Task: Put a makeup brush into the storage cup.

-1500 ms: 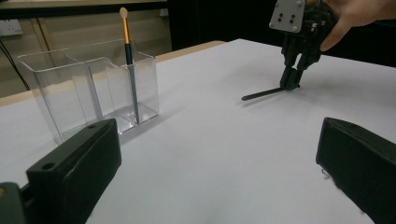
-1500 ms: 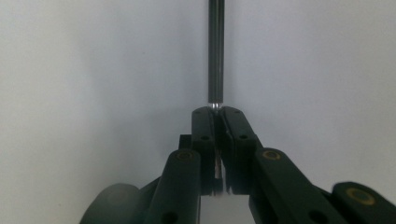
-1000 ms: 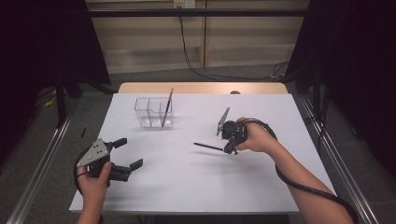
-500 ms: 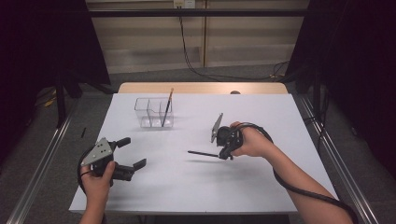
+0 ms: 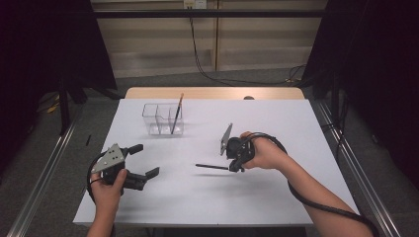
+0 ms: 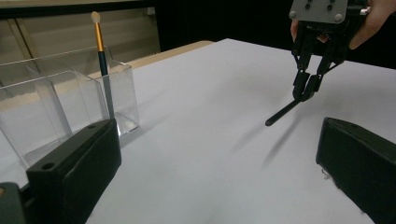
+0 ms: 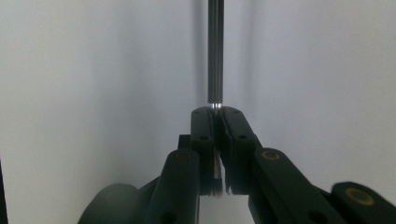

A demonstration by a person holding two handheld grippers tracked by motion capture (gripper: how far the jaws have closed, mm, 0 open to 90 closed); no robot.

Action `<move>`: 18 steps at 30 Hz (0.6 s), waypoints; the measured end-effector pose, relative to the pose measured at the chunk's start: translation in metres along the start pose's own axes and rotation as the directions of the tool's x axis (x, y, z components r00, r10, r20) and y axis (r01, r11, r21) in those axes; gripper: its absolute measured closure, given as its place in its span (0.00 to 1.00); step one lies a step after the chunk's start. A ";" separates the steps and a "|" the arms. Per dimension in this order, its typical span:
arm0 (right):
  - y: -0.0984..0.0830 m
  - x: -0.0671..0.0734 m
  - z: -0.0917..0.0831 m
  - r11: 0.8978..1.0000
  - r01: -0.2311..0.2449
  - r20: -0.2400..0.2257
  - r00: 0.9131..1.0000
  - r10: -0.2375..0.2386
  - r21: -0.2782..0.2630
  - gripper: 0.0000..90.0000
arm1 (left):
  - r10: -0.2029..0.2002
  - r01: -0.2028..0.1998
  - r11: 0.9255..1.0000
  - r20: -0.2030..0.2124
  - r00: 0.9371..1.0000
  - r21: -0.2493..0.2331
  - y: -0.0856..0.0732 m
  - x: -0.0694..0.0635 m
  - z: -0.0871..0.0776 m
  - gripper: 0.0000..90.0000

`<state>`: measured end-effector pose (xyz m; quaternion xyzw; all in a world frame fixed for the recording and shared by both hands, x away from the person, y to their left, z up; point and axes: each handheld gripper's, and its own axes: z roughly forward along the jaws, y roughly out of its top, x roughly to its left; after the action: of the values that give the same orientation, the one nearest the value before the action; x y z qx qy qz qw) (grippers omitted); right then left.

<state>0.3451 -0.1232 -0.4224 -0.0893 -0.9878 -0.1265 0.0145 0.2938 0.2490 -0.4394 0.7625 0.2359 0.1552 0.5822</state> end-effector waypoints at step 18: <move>0.007 0.004 -0.004 1.000 0.026 0.002 1.000 -0.026 0.005 0.94 | 0.055 -0.059 0.995 0.054 0.997 0.086 0.023 -0.013 0.021 0.00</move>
<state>0.3428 -0.1165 -0.4164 -0.0766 -0.9893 -0.1239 0.0120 0.2973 0.2200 -0.4220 0.7974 0.2055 0.1417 0.5494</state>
